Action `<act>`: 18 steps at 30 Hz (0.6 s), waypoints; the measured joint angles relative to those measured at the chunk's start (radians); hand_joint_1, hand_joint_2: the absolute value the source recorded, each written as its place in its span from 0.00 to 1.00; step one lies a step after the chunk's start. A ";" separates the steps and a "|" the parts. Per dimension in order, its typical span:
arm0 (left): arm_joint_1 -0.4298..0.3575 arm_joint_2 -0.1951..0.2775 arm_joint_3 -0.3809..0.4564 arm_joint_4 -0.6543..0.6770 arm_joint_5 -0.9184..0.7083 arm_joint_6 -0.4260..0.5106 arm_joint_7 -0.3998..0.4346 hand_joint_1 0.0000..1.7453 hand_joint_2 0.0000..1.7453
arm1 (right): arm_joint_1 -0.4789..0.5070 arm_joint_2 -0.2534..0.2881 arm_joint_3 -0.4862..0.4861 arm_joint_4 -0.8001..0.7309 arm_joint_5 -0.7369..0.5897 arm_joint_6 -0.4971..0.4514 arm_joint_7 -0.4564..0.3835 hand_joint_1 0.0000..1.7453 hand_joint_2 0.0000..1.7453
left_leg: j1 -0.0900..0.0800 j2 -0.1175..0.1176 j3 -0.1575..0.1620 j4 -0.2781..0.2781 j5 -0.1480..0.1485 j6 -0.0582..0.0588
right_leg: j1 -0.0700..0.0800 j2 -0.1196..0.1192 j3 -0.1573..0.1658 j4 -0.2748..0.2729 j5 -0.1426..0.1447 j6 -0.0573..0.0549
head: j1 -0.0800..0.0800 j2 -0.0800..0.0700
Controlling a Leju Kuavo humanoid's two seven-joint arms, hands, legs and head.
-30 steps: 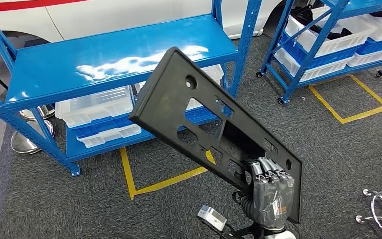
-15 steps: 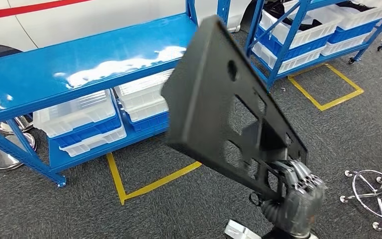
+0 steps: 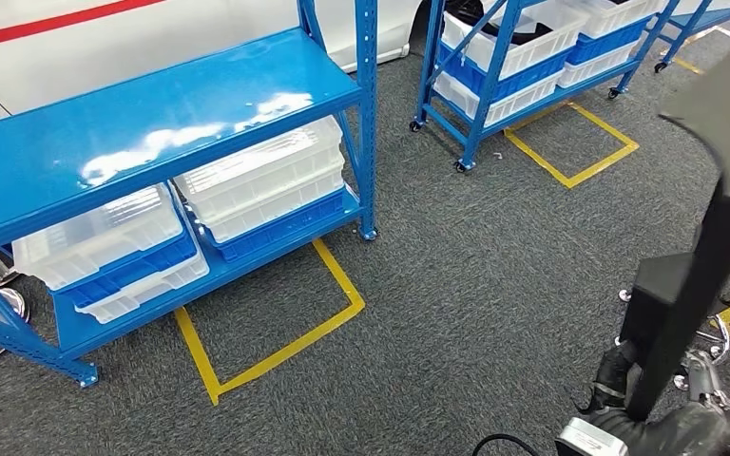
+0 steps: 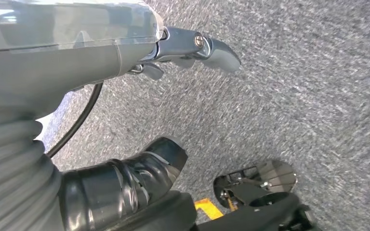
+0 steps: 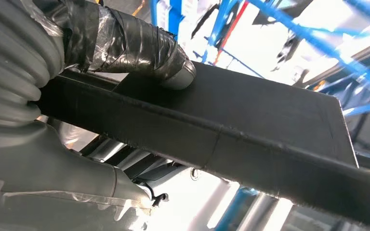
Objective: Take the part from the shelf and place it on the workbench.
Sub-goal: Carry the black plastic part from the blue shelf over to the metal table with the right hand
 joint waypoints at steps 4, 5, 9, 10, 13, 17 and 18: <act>0.001 0.000 0.008 0.000 -0.002 0.000 0.000 0.00 1.00 | 0.008 0.011 -0.039 -0.029 -0.037 -0.002 -0.007 1.00 1.00 | 0.007 -0.034 -0.028 0.070 -0.057 -0.017 | -0.001 0.022 -0.005 -0.004 0.006 -0.029 | 0.000 0.000; 0.001 0.000 0.009 0.000 -0.002 0.000 0.000 0.00 1.00 | 0.009 0.013 -0.044 -0.032 -0.041 -0.003 -0.007 1.00 1.00 | 0.006 -0.050 -0.055 0.132 -0.092 -0.016 | 0.001 0.028 -0.007 -0.004 0.007 -0.034 | 0.000 0.000; 0.007 0.000 0.011 0.000 -0.002 0.000 0.000 0.00 1.00 | 0.014 0.017 -0.059 -0.035 -0.046 -0.004 -0.006 1.00 1.00 | 0.004 -0.070 -0.123 0.276 -0.124 -0.003 | 0.014 0.064 -0.009 -0.002 0.009 -0.042 | 0.000 0.000; 0.007 0.000 0.011 0.000 -0.002 0.000 0.000 0.00 1.00 | 0.015 0.018 -0.062 -0.035 -0.046 -0.004 -0.006 1.00 1.00 | 0.002 -0.075 -0.101 0.227 -0.089 0.003 | 0.016 0.074 -0.008 -0.001 0.009 -0.042 | 0.000 0.000; 0.006 0.001 0.013 0.000 -0.002 0.001 0.000 0.00 1.00 | 0.016 0.020 -0.066 -0.036 -0.046 -0.005 -0.006 1.00 1.00 | -0.004 -0.120 -0.023 0.047 -0.011 0.021 | 0.017 0.101 -0.010 0.004 0.010 -0.038 | 0.000 0.000; 0.002 0.002 0.014 0.000 -0.002 0.001 0.000 0.00 1.00 | 0.021 0.020 -0.072 -0.039 -0.046 -0.005 -0.006 1.00 1.00 | -0.005 -0.113 -0.006 0.002 0.000 0.028 | 0.012 0.114 -0.019 0.003 0.016 -0.015 | 0.000 0.000; 0.002 0.001 0.014 0.000 -0.002 0.001 -0.001 0.00 1.00 | 0.022 0.020 -0.073 -0.041 -0.045 -0.005 -0.006 1.00 1.00 | -0.003 -0.104 -0.003 -0.006 0.005 0.034 | 0.014 0.099 -0.026 0.018 0.005 -0.011 | 0.001 0.000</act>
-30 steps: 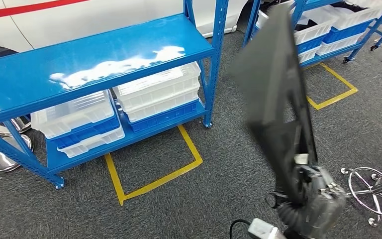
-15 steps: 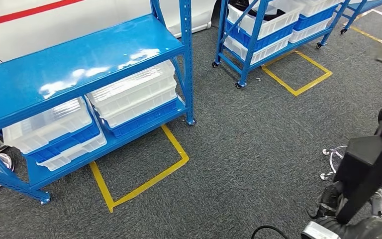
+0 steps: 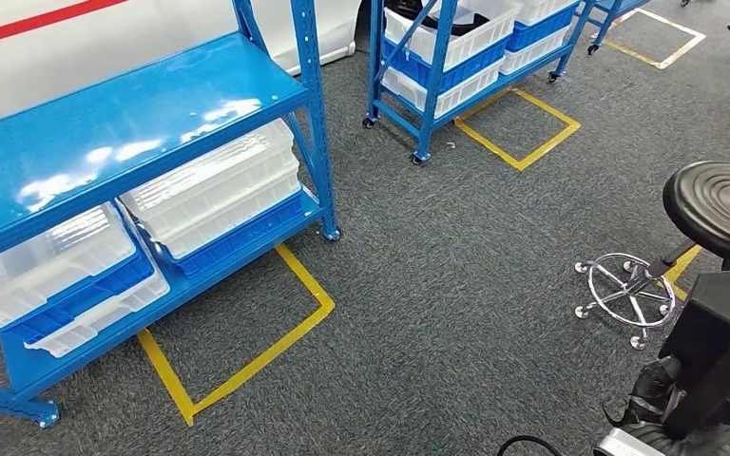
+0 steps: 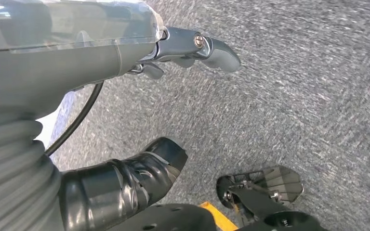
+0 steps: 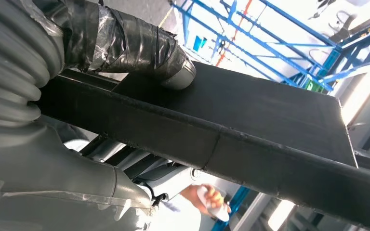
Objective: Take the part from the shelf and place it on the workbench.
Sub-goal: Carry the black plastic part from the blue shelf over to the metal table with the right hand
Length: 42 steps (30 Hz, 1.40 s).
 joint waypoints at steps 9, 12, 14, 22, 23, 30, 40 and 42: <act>0.004 -0.001 0.003 0.000 0.000 -0.001 0.001 0.00 1.00 | 0.016 0.000 -0.011 -0.008 0.014 0.000 0.000 1.00 1.00 | -0.001 0.083 0.008 -0.002 -0.006 -0.005 | -0.015 -0.092 -0.017 0.062 -0.018 0.024 | 0.002 0.000; 0.002 -0.001 0.004 0.000 0.000 -0.001 0.001 0.00 1.00 | 0.020 0.000 -0.012 -0.014 0.015 0.000 0.000 1.00 1.00 | -0.007 0.096 0.011 0.003 -0.015 -0.023 | -0.006 -0.107 0.020 -0.013 -0.005 0.009 | 0.001 0.000; 0.001 -0.001 0.005 0.000 -0.001 -0.001 0.000 0.00 1.00 | 0.022 0.000 -0.013 -0.017 0.015 -0.001 0.000 1.00 1.00 | -0.004 0.100 0.014 0.006 -0.020 -0.033 | -0.007 -0.092 0.017 -0.017 -0.002 -0.004 | 0.001 0.000; 0.006 -0.001 0.005 0.000 -0.004 -0.001 0.001 0.00 1.00 | 0.020 0.002 -0.019 -0.021 0.013 -0.001 0.000 1.00 1.00 | 0.000 0.033 -0.116 0.282 -0.132 -0.037 | 0.003 -0.033 0.015 -0.023 0.006 -0.035 | 0.000 0.000; 0.006 -0.001 0.005 0.000 -0.004 -0.001 0.001 0.00 1.00 | 0.020 0.002 -0.020 -0.021 0.012 -0.001 0.000 1.00 1.00 | -0.001 0.026 -0.090 0.222 -0.092 -0.031 | 0.004 -0.022 0.017 -0.022 0.006 -0.035 | 0.000 0.000; 0.001 0.001 0.009 0.000 -0.011 0.000 -0.003 0.00 1.00 | 0.013 0.003 -0.029 -0.021 -0.002 -0.001 -0.003 1.00 1.00 | -0.006 -0.021 0.002 -0.002 -0.002 -0.004 | -0.001 0.024 0.001 -0.018 0.015 -0.004 | 0.001 0.000; 0.001 0.000 0.014 0.000 -0.017 -0.001 -0.007 0.00 1.00 | 0.003 0.003 -0.043 -0.019 -0.005 0.000 -0.003 1.00 1.00 | -0.003 0.081 0.010 -0.009 -0.005 -0.008 | -0.021 -0.096 -0.008 0.038 -0.012 0.028 | 0.003 0.000; 0.000 0.001 0.014 0.000 -0.018 -0.001 -0.008 0.00 1.00 | 0.001 0.003 -0.045 -0.018 -0.007 0.000 -0.003 1.00 1.00 | -0.006 0.090 0.009 -0.003 -0.012 -0.021 | -0.015 -0.105 0.021 -0.022 -0.003 0.018 | 0.002 0.000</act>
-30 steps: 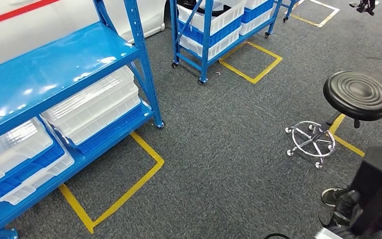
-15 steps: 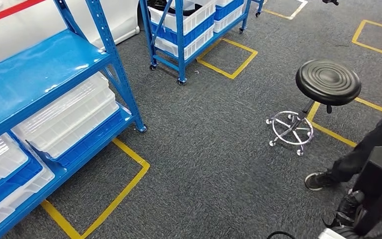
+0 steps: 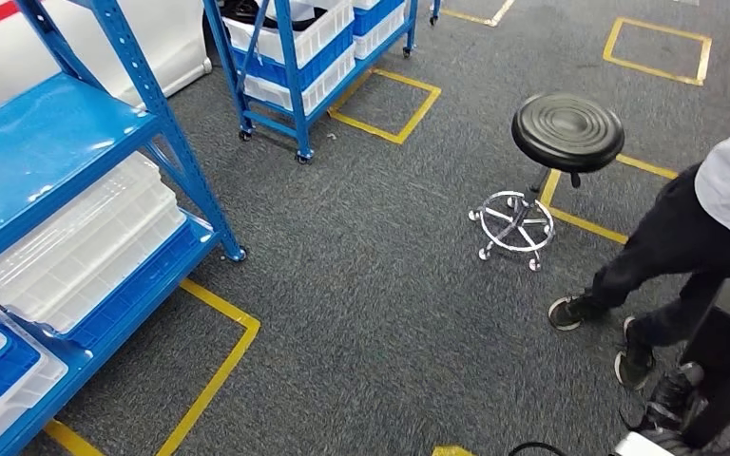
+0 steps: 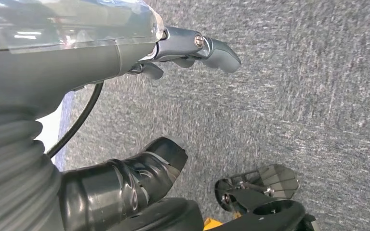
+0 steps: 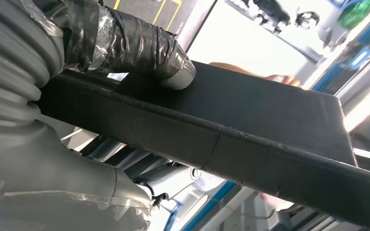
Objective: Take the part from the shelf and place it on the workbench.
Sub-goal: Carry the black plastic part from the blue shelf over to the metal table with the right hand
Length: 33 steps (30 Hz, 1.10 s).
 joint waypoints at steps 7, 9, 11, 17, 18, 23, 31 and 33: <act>-0.002 0.000 0.000 0.000 -0.001 0.000 -0.002 0.00 1.00 | -0.004 0.000 -0.002 0.000 -0.001 0.000 0.000 1.00 1.00 | 0.007 -0.051 -0.076 0.184 -0.115 -0.023 | 0.005 0.041 -0.004 -0.004 0.005 -0.042 | -0.001 0.000; 0.001 0.000 0.000 0.000 -0.001 0.000 -0.003 0.00 1.00 | -0.005 0.000 -0.003 0.001 -0.001 0.000 0.000 1.00 1.00 | 0.007 -0.056 -0.129 0.289 -0.144 -0.020 | 0.011 0.057 -0.004 -0.004 0.005 -0.045 | -0.001 0.000; 0.003 0.000 0.000 0.000 -0.001 0.000 -0.003 0.00 1.00 | -0.005 0.000 -0.003 0.002 -0.001 0.000 0.000 1.00 1.00 | 0.005 -0.059 -0.119 0.252 -0.095 -0.011 | 0.016 0.076 -0.002 -0.003 0.005 -0.045 | -0.001 0.000; 0.001 0.002 0.002 0.000 -0.001 0.001 -0.003 0.00 1.00 | -0.010 0.000 -0.004 0.004 -0.001 0.000 0.000 1.00 1.00 | -0.004 -0.112 -0.021 0.015 0.004 0.013 | 0.012 0.126 -0.010 -0.002 0.013 -0.026 | -0.001 0.000; 0.000 0.002 0.003 0.000 -0.002 0.001 -0.004 0.00 1.00 | -0.009 0.000 -0.005 0.004 -0.001 0.000 0.000 1.00 1.00 | -0.003 -0.103 -0.018 0.008 0.009 0.018 | 0.011 0.126 -0.011 -0.001 0.013 -0.021 | -0.001 0.000; 0.003 0.002 0.004 0.000 -0.003 0.000 -0.005 0.00 1.00 | -0.013 0.000 -0.010 0.003 -0.003 0.000 0.000 1.00 1.00 | 0.000 -0.054 -0.011 -0.015 0.024 0.038 | 0.011 0.053 -0.113 0.215 -0.105 -0.003 | 0.001 0.000; 0.002 0.003 0.005 0.000 -0.003 0.000 -0.005 0.00 1.00 | -0.014 0.000 -0.014 0.003 -0.007 0.000 0.000 1.00 1.00 | -0.005 0.007 -0.008 0.006 0.000 0.007 | 0.006 -0.002 0.002 0.000 -0.006 -0.002 | -0.001 0.000; -0.001 0.003 0.005 0.000 -0.004 0.000 -0.005 0.00 1.00 | -0.013 0.000 -0.016 0.003 -0.007 0.000 0.000 1.00 1.00 | -0.003 0.014 -0.006 0.008 -0.004 -0.004 | 0.008 0.014 0.000 -0.002 -0.003 -0.015 | -0.001 0.000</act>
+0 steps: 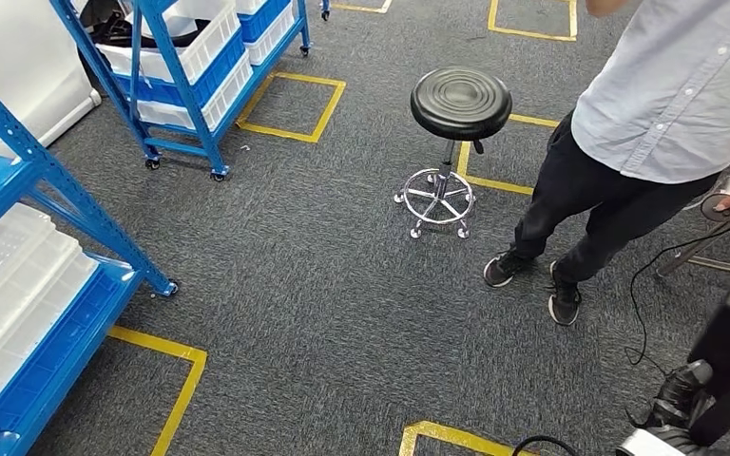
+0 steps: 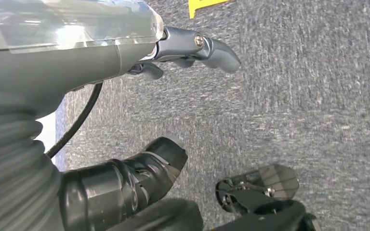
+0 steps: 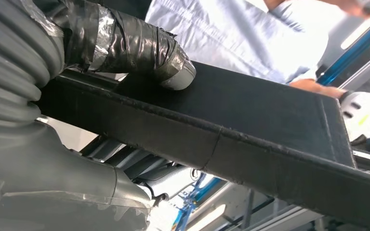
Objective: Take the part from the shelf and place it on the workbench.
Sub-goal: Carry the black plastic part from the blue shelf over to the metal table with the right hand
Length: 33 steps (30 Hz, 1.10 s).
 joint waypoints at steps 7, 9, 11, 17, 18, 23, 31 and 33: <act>0.007 0.004 0.001 0.000 -0.006 0.000 0.005 0.00 1.00 | -0.001 0.000 -0.006 0.000 0.008 0.000 0.000 1.00 1.00 | 0.008 -0.069 -0.133 0.287 -0.134 -0.015 | 0.003 0.048 0.001 -0.005 0.005 -0.027 | 0.000 0.000; 0.009 0.005 0.001 0.000 -0.007 0.000 0.005 0.00 1.00 | -0.001 0.000 -0.008 0.000 0.011 0.000 0.000 1.00 1.00 | 0.008 -0.074 -0.109 0.224 -0.077 -0.010 | 0.004 0.068 0.003 -0.003 0.005 -0.027 | 0.000 0.000; 0.008 0.007 0.001 0.000 -0.007 0.000 0.005 0.00 1.00 | -0.001 0.000 -0.010 0.000 0.015 0.000 0.000 1.00 1.00 | 0.009 -0.102 -0.054 0.092 -0.012 -0.003 | 0.004 0.087 0.002 0.001 0.004 -0.024 | 0.000 0.000; 0.006 0.012 0.003 0.000 -0.007 -0.002 0.005 0.00 1.00 | 0.001 0.000 -0.023 -0.001 0.030 0.000 0.000 1.00 1.00 | 0.008 -0.108 -0.015 -0.002 0.017 0.024 | 0.001 0.099 -0.017 0.018 -0.004 0.009 | 0.002 0.000; 0.006 0.012 0.003 0.000 -0.008 -0.002 0.005 0.00 1.00 | 0.001 0.000 -0.027 -0.002 0.032 0.000 0.000 1.00 1.00 | 0.009 -0.098 -0.013 -0.009 0.022 0.031 | 0.001 0.080 -0.033 0.052 -0.027 0.012 | 0.003 0.000; 0.011 0.014 0.004 0.000 -0.008 -0.003 0.005 0.00 1.00 | 0.001 0.000 -0.044 -0.003 0.035 0.000 0.000 1.00 1.00 | 0.003 -0.047 -0.012 -0.008 0.018 0.039 | -0.002 0.031 -0.121 0.245 -0.099 0.026 | 0.004 0.000; 0.008 0.015 0.004 0.000 -0.009 -0.002 0.003 0.00 1.00 | 0.002 0.000 -0.063 -0.003 0.033 0.000 0.000 1.00 1.00 | -0.003 -0.002 0.002 0.005 -0.007 0.005 | 0.010 -0.003 0.006 -0.004 -0.003 -0.006 | 0.003 0.000; 0.006 0.015 0.005 0.000 -0.009 -0.002 0.001 0.00 1.00 | 0.001 0.000 -0.066 -0.003 0.033 0.000 0.000 1.00 1.00 | 0.000 -0.028 -0.015 0.052 -0.042 -0.005 | 0.006 0.010 0.008 -0.009 0.001 -0.019 | 0.003 0.000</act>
